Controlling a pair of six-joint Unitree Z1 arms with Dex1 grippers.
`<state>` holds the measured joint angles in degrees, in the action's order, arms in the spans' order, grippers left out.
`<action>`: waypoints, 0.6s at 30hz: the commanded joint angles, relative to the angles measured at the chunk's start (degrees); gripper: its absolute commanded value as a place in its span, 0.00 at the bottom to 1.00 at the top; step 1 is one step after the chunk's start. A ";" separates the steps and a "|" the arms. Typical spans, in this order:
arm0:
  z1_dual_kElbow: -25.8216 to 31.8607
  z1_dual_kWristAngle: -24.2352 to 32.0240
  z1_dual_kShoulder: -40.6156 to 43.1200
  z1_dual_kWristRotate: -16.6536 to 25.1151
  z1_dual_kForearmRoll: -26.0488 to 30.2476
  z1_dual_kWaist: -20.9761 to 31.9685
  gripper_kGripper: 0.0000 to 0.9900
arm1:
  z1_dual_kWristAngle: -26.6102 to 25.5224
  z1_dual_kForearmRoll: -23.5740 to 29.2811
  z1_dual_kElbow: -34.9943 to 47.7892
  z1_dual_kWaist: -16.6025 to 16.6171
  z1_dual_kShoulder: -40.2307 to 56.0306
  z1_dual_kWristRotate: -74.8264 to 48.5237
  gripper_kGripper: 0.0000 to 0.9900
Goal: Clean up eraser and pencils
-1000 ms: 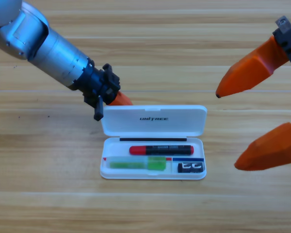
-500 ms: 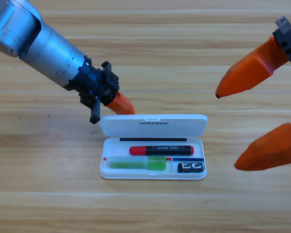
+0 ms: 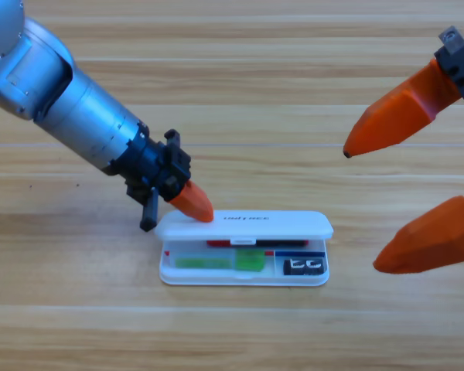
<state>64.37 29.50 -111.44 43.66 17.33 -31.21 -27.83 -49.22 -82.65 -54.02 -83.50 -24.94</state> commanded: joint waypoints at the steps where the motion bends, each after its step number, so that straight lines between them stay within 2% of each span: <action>1: -1.88 -0.93 -0.53 0.29 -1.16 -2.54 0.00 | -1.26 1.58 1.97 1.02 -0.53 0.15 0.97; 18: -5.13 -2.34 -1.23 -0.15 -5.29 -5.44 0.00 | -1.26 1.58 2.23 1.02 -0.53 0.15 0.97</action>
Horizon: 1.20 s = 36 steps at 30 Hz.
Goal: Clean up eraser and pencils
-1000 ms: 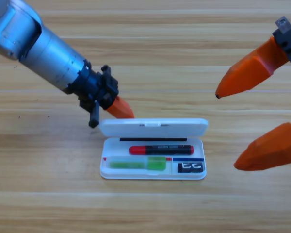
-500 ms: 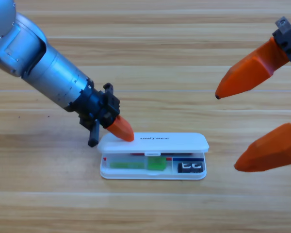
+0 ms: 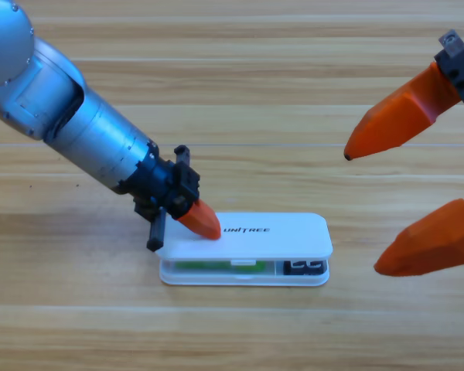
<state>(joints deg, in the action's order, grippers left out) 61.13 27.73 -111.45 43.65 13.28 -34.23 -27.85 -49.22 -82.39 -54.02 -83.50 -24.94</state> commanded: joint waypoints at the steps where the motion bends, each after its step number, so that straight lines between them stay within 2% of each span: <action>1: -2.33 -0.57 -1.23 -0.15 -1.68 -2.42 0.00 | -1.24 1.58 2.06 1.02 -0.53 0.15 0.97; 36: -7.25 -2.33 -5.80 0.38 -8.53 -4.62 0.00 | -1.24 1.58 2.14 1.02 -1.49 0.15 0.97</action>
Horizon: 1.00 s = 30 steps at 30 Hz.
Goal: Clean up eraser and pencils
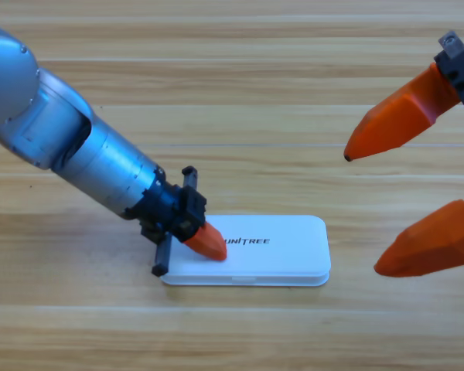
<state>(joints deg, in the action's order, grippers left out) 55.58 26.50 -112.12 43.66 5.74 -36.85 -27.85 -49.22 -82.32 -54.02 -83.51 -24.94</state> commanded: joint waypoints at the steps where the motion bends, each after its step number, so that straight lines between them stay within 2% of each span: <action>1: -1.88 -1.18 -5.39 0.38 -1.17 -2.08 0.00 | -1.24 1.58 2.16 1.02 -1.57 0.15 0.97; 10: -2.14 -1.80 -1.70 0.11 -0.91 -2.26 0.00 | -1.24 1.58 2.08 1.02 -1.65 0.15 0.97; 11: -2.05 -2.06 -0.56 -0.15 -0.12 -2.26 0.14 | -1.24 1.58 2.16 1.02 -1.65 0.24 0.97; 13: -1.44 -2.24 1.99 -0.77 2.08 -2.26 0.68 | -1.24 1.58 2.16 1.02 -1.65 0.15 0.97; 14: -1.00 -2.24 3.58 -1.47 3.31 -2.26 0.85 | -1.24 1.58 2.25 1.02 -1.65 0.15 0.97; 16: -0.47 -2.24 7.35 -2.35 5.68 -2.17 0.96 | -1.24 1.58 2.34 0.93 -1.65 0.15 0.97; 21: 1.02 -2.33 20.27 -3.40 13.33 -2.08 0.99 | -1.24 1.58 2.43 0.93 -1.65 0.15 0.97; 27: 1.02 -0.04 35.74 -3.23 17.55 -2.52 0.99 | -1.24 1.58 2.34 0.84 -1.65 0.15 0.97; 30: 3.04 0.22 38.38 -4.72 20.01 -6.57 1.00 | -1.24 1.58 2.43 0.84 -1.74 0.15 0.97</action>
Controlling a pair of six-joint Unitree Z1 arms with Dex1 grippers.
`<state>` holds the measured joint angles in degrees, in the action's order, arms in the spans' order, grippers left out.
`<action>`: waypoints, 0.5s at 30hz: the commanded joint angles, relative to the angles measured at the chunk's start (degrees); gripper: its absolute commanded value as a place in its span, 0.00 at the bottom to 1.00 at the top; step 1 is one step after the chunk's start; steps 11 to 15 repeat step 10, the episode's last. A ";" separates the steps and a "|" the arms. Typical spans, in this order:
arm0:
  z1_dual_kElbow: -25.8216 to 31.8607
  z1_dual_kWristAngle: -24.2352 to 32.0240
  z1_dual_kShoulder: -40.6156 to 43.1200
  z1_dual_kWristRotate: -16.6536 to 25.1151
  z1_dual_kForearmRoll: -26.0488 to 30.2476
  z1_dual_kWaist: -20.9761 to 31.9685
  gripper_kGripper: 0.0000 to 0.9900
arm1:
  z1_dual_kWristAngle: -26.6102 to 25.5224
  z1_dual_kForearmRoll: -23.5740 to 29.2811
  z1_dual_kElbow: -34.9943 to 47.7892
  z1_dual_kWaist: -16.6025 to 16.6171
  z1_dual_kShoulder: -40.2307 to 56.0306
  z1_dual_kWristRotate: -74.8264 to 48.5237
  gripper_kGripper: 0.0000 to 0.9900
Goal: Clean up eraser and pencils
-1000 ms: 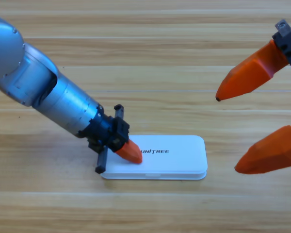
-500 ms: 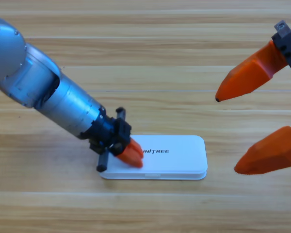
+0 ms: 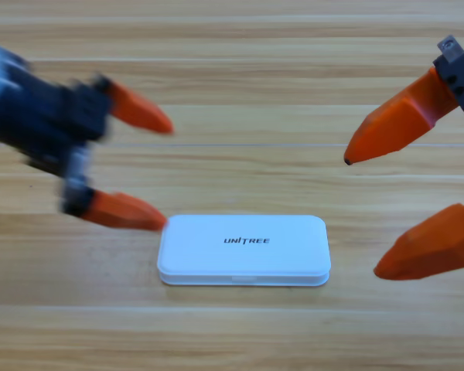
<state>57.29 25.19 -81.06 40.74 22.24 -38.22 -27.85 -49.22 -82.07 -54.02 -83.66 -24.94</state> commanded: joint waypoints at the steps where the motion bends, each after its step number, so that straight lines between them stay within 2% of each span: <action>1: 1.33 1.79 7.93 -2.07 3.60 -6.52 1.00 | -1.24 1.58 2.18 0.84 -1.59 0.15 0.97; 8: 2.21 2.23 10.22 -2.42 3.16 -13.73 1.00 | -1.24 1.58 2.18 0.84 -1.51 0.15 0.97; 15: 2.65 2.23 10.04 -2.60 3.16 -14.43 1.00 | -1.24 1.58 2.27 0.84 -1.51 0.15 0.97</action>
